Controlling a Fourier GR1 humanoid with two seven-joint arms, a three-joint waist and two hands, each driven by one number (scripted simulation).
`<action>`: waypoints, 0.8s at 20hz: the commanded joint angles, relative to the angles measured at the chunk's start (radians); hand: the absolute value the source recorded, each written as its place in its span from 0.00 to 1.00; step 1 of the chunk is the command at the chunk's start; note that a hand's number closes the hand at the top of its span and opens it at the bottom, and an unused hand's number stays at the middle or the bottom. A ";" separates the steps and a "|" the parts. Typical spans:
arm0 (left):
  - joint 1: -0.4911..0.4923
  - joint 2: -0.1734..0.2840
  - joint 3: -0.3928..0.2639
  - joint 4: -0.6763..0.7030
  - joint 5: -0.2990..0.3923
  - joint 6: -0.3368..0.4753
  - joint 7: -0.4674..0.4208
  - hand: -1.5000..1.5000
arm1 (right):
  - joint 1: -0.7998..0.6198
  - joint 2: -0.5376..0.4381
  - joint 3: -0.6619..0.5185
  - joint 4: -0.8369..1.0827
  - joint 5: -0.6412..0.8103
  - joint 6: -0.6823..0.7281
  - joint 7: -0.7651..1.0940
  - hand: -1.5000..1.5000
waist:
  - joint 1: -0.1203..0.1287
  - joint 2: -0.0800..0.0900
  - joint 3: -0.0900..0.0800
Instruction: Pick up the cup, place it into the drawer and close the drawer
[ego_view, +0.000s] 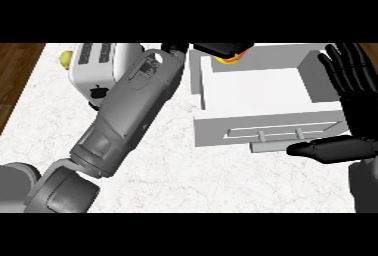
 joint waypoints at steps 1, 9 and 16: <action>-0.045 0.000 -0.090 0.106 0.033 0.046 0.034 1.00 | -0.003 -0.031 -0.028 0.006 -0.042 0.040 0.000 0.00 | -0.024 0.004 0.001; -0.012 -0.001 -0.223 0.193 0.066 -0.063 0.080 1.00 | -0.086 0.003 0.039 0.039 -0.005 0.024 0.005 0.00 | -0.093 0.028 0.001; 0.040 -0.001 -0.257 0.156 0.133 -0.057 0.022 0.00 | -0.074 0.012 0.051 0.025 -0.042 0.064 -0.024 0.00 | -0.133 0.033 0.000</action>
